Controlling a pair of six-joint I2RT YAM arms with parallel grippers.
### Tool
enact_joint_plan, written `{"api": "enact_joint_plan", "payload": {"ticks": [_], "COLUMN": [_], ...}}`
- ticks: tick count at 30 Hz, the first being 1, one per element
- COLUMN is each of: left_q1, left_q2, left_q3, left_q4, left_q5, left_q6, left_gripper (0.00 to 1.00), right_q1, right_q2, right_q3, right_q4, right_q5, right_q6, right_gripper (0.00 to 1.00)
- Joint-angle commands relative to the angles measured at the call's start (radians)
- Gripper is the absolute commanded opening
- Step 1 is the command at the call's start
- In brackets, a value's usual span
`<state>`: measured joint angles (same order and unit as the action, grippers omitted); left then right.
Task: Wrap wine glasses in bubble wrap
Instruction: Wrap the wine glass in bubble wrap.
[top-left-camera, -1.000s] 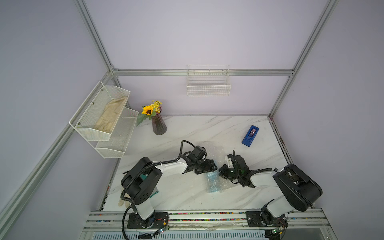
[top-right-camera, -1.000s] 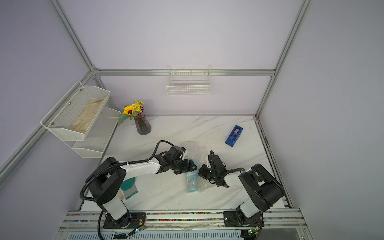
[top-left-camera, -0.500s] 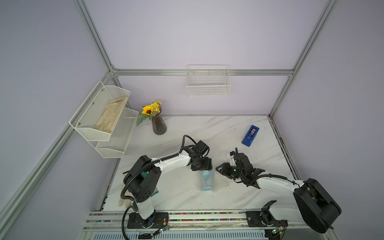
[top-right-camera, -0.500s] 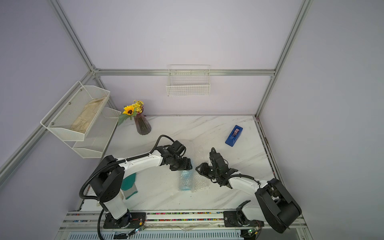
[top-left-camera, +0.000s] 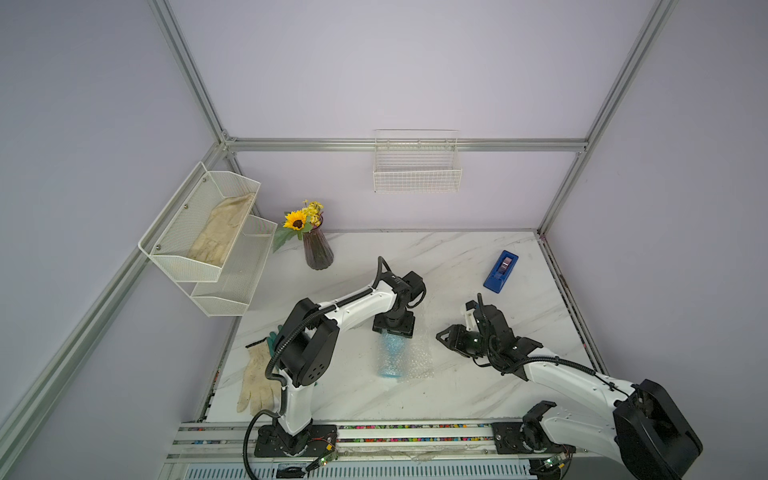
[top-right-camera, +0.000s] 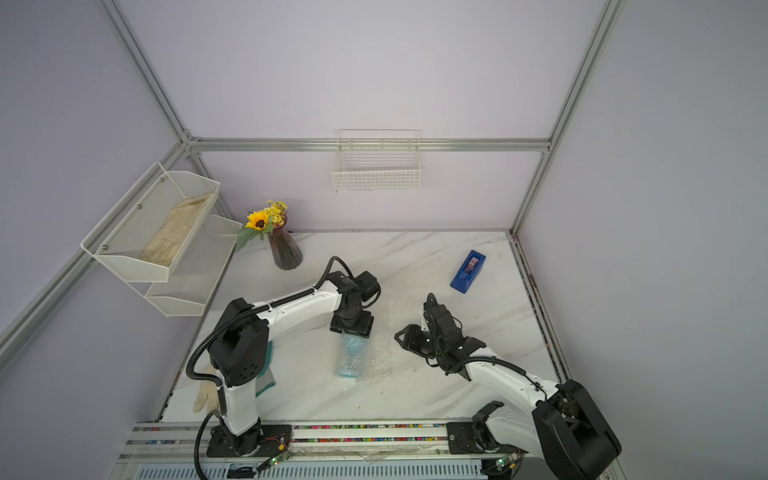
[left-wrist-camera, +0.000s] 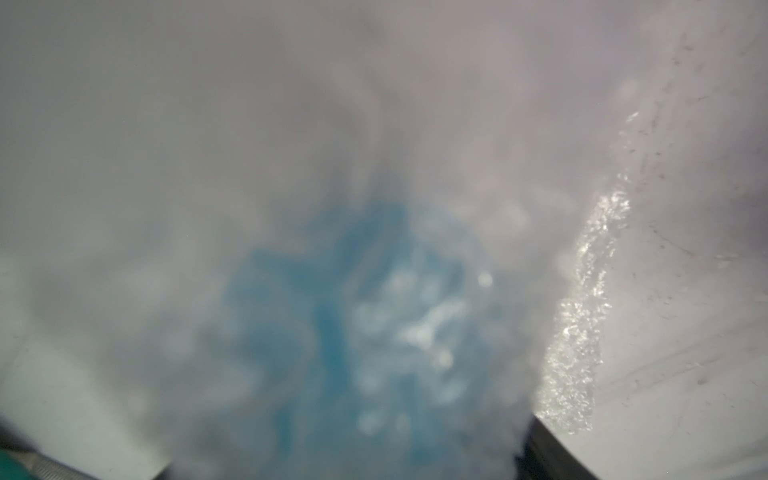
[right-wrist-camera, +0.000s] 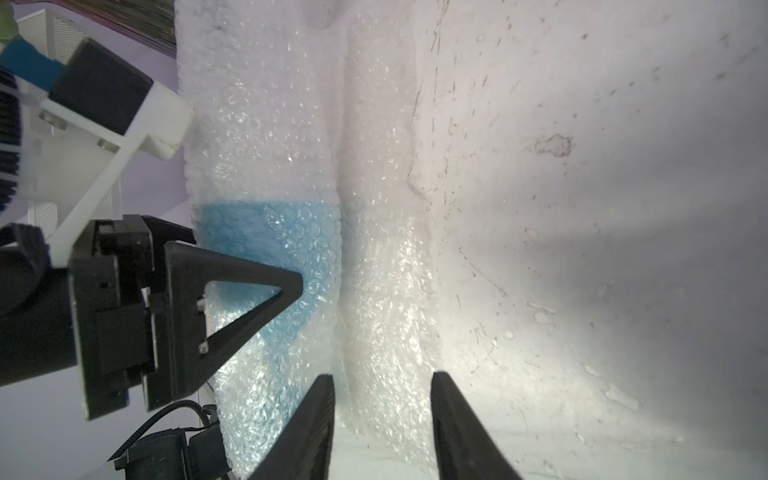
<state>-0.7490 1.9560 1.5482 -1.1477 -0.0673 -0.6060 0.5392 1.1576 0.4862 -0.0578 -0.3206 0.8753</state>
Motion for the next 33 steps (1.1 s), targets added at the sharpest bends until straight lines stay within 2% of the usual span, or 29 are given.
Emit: {"api": "enact_joint_plan", "payload": {"ticks": [1,6,14,18,22,26,33], "left_q1": [-0.004,-0.011,-0.024,-0.029,-0.030,-0.030,-0.029], "left_q2": [0.054,0.134,0.269,0.295,0.287,0.257,0.172], "left_q3": [0.096,0.187,0.327,0.363,0.365,0.357,0.345], "left_q4": [-0.192,-0.314,-0.449,-0.439,-0.390,-0.347,-0.276], "left_q5": [-0.133,-0.228,-0.302,-0.264,-0.214,-0.166,-0.120], "left_q6": [0.008,-0.015,-0.037,-0.037,-0.029,-0.014,-0.008], "left_gripper": [0.68,0.68,0.65,0.67,0.81,0.87,0.89], "right_q1": [-0.004,-0.004,-0.004,-0.004,-0.004,-0.004,-0.004], "right_q2": [-0.004,-0.005,-0.002,0.000,0.006,0.016,0.044], "right_q3": [0.016,0.014,0.016,0.013,0.012,0.007,0.000], "right_q4": [-0.015,-0.016,-0.016,-0.013,-0.011,-0.006,0.033], "right_q5": [0.014,0.015,0.011,0.009,0.008,0.007,-0.001], "right_q6": [0.002,0.001,0.001,-0.002,-0.006,-0.012,-0.005], "right_gripper": [0.42,0.42,0.42,0.42,0.42,0.42,0.43]}}
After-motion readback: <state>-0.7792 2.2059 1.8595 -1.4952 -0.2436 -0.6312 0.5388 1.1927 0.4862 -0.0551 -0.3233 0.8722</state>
